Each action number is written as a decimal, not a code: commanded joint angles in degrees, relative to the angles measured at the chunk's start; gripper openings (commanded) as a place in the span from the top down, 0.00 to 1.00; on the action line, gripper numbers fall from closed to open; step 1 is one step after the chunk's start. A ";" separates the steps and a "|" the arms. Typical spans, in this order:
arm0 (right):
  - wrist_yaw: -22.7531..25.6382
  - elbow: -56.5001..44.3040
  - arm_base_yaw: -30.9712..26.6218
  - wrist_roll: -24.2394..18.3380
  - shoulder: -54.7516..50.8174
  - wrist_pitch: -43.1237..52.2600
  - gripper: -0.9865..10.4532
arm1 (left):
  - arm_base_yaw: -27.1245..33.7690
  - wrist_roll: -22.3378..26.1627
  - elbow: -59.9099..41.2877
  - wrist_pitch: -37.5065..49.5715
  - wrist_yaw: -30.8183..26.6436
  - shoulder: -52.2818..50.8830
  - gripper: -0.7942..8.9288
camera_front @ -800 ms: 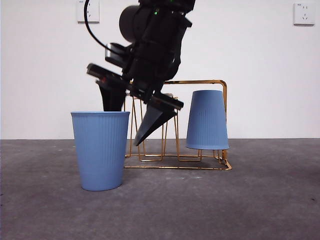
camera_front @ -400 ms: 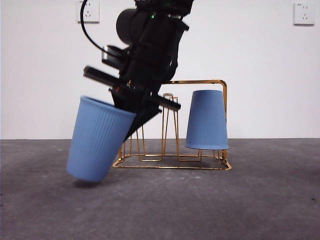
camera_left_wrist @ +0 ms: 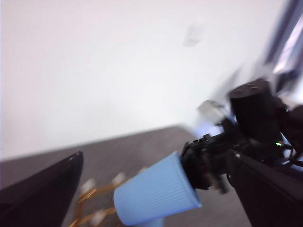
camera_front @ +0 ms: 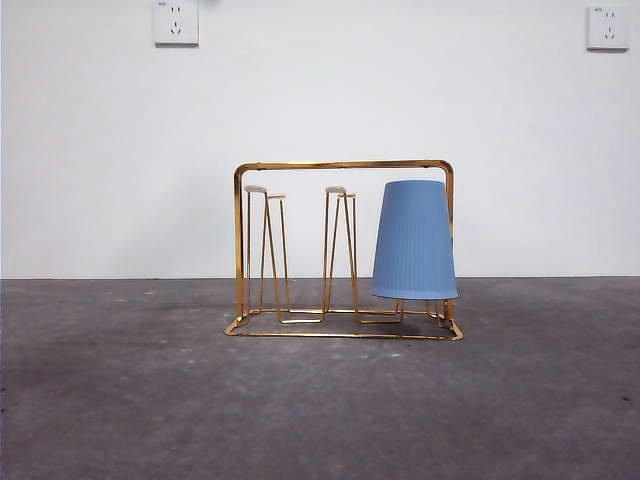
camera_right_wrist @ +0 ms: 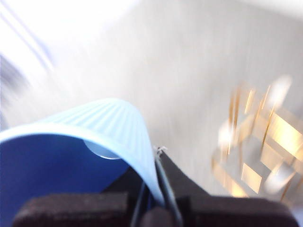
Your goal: Pick up cup 1,put cup 1 in the cup rack,pick up cup 2,put cup 2 in the cup rack
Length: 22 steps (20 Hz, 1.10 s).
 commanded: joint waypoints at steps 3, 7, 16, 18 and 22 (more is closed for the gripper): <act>0.92 -0.11 0.13 -1.88 -13.99 3.96 0.93 | -0.13 1.44 -0.33 9.33 9.60 1.14 0.40; 1.09 -0.11 0.13 -4.13 -22.64 7.19 0.93 | -0.13 1.09 -0.33 16.92 19.85 3.19 0.40; -2.95 -0.11 0.13 -7.87 -32.13 14.40 0.93 | -0.13 -6.01 -0.33 37.88 43.41 12.61 0.40; -4.24 -0.11 0.13 -7.82 -33.05 16.76 0.93 | -0.15 -8.59 -0.33 42.93 46.93 15.19 0.40; -7.67 -0.11 0.13 -7.82 -33.51 20.26 0.93 | -0.15 -15.15 -0.33 53.99 50.93 20.11 0.40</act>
